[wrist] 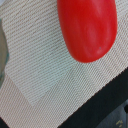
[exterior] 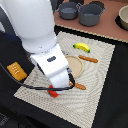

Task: Interact with the objects in diverse but meaningful ways.

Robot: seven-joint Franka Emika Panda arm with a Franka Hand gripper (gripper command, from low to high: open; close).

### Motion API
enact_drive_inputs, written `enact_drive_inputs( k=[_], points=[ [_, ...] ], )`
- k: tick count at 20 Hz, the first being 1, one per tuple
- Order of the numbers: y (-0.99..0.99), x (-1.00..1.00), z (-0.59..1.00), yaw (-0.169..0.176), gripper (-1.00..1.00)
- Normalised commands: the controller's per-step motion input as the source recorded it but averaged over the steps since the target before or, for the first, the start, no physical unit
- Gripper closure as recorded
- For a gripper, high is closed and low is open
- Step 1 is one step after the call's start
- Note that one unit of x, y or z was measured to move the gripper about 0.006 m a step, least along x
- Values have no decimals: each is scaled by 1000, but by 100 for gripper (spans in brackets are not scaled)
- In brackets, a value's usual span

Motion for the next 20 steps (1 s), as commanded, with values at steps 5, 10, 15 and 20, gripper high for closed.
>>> enact_drive_inputs(
  k=[5, 10, 15, 20],
  points=[
    [-261, 783, 13, 0, -100],
    [-174, 814, 14, 0, -100],
    [-98, 542, -18, 23, -100],
    [-52, 58, -26, 10, 100]
  ],
)
